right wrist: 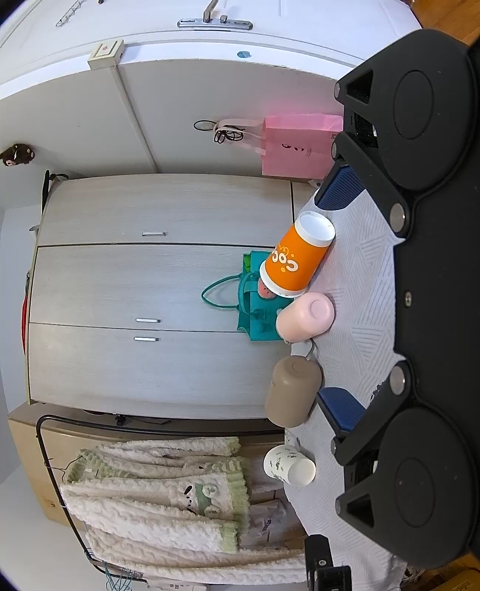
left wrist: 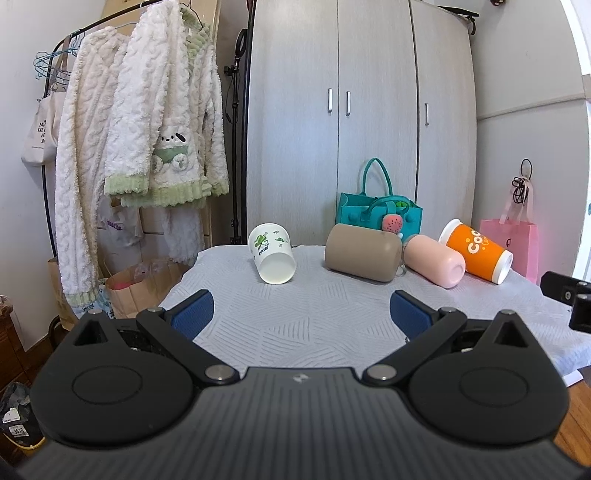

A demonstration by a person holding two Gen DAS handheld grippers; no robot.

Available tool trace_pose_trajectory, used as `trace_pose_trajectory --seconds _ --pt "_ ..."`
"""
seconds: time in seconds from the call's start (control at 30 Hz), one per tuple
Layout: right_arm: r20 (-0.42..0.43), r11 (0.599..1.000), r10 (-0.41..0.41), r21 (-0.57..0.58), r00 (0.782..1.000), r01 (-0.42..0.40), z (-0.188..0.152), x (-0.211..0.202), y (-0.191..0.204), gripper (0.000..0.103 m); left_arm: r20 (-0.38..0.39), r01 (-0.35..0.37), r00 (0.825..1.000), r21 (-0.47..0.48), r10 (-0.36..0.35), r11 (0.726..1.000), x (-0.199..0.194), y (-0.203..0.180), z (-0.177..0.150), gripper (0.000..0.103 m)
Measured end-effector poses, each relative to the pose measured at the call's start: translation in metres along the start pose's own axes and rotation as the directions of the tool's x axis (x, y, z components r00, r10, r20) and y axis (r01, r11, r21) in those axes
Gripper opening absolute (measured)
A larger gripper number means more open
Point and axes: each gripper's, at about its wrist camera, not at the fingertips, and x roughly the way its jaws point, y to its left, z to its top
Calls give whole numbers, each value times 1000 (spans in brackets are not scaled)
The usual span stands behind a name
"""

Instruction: Flip cup upright

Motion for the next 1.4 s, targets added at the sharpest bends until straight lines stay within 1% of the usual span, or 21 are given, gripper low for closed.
trace_pose_trajectory --seconds 0.17,0.33,0.53,0.73,0.87,0.93,1.0,1.07,1.13,1.2,1.23,1.27,1.33,1.4 --pt "4 1000 -6 2 1000 6 0 -2 0 103 -10 20 1000 -9 -20 1000 2 2 -2 103" --pt "-6 1000 -3 -1 1000 3 1 -1 3 103 -24 17 1000 -4 -17 1000 3 2 -3 103" --pt "-17 1000 10 10 1000 -10 3 0 5 103 -65 28 997 -20 -29 999 8 5 0 103" --pt "-16 1000 31 -1 999 -31 11 0 9 103 -88 -1 996 -20 -1 1000 16 10 15 103" --pt "-29 999 43 4 999 -43 15 5 9 103 -96 9 995 -44 -14 999 21 15 26 103" --pt "-43 996 94 4 995 -93 22 10 9 103 -109 34 993 -62 -41 997 26 18 34 103" --pt "-38 986 166 -25 985 -167 34 15 10 103 -114 65 991 -77 -74 995 31 22 44 103" --pt "-31 973 221 -60 975 -222 48 21 11 103 -114 80 989 -88 -90 993 38 26 52 103" --pt "-10 973 222 -66 975 -222 60 28 13 103 -110 85 989 -91 -95 992 49 30 56 103" --pt "4 972 226 -62 974 -225 67 36 16 103 -121 43 991 -91 -54 995 62 33 57 103" --pt "-8 967 248 -63 969 -248 69 43 17 103 -127 31 991 -98 -43 995 68 34 57 103" --pt "-29 955 285 -77 958 -286 71 51 19 103 -136 29 990 -115 -45 993 75 37 57 103" --pt "-63 930 338 -129 939 -343 74 64 25 103 -159 48 985 -161 -74 986 88 43 58 103" --pt "-55 917 344 -194 937 -348 77 74 30 103 -199 67 974 -214 -110 975 104 48 61 103"
